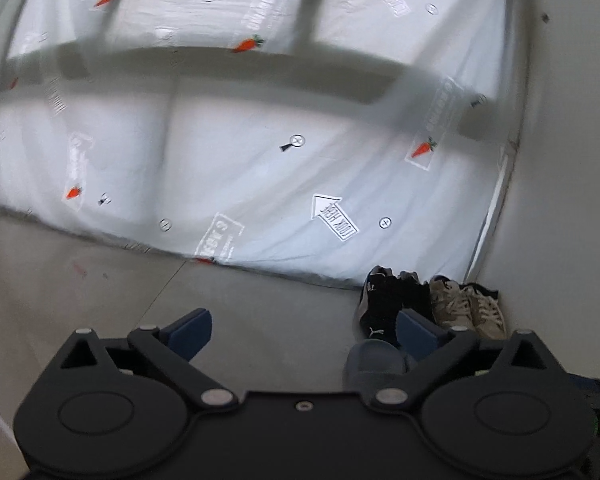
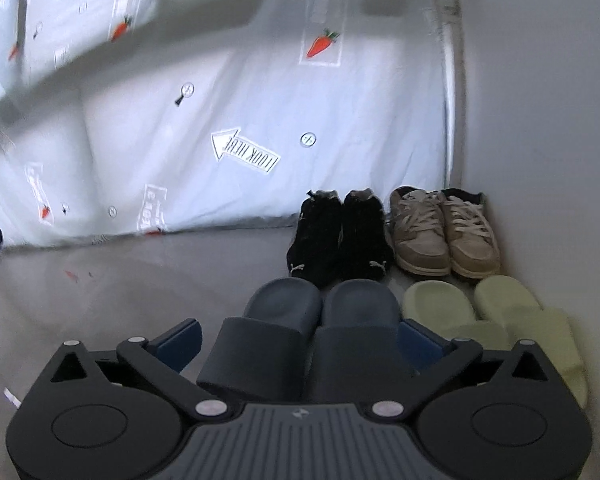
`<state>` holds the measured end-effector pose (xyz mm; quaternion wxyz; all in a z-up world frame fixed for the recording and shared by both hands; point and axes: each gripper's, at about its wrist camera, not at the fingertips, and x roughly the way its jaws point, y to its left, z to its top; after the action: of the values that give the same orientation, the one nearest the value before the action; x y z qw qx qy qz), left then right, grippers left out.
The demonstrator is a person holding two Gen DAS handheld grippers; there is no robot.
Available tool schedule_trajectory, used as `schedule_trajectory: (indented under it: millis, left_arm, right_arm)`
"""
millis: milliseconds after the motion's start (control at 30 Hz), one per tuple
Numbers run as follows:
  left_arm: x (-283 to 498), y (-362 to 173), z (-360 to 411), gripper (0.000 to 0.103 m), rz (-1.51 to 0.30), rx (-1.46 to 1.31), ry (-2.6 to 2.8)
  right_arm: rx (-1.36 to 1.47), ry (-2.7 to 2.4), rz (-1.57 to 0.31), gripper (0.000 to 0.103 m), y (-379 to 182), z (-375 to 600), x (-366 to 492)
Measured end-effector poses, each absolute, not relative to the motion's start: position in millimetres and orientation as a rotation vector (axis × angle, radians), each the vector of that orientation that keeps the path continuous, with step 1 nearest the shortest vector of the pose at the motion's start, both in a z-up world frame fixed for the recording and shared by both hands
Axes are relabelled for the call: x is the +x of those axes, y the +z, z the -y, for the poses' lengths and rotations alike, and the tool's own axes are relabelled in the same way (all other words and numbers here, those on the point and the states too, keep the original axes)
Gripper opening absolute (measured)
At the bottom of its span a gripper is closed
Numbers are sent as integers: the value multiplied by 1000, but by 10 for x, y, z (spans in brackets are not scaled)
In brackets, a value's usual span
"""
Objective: Organize scattered shoes
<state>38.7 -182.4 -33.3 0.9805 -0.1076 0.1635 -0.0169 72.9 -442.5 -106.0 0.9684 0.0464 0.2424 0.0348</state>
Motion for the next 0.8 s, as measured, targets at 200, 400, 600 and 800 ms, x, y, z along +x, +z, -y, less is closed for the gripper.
schedule_trajectory:
  millis: [200,400,600,800]
  left_arm:
    - [21,-195,1687,101,-309,-197,-29]
    - [-206,-79,1469,101,-306,-161,-14]
    - [-428,-43,1070,101,-362,-154,-30]
    - [-771,-81,642,101,-400,-86,5]
  right_arm:
    - [36,11,-406,103,-844,4373,348]
    - [24,73,-407,103,-622,4146,119]
    - [85,125,-446,103,-473,3699,-117]
    - [76,126,-447,103,-374,3069,-578]
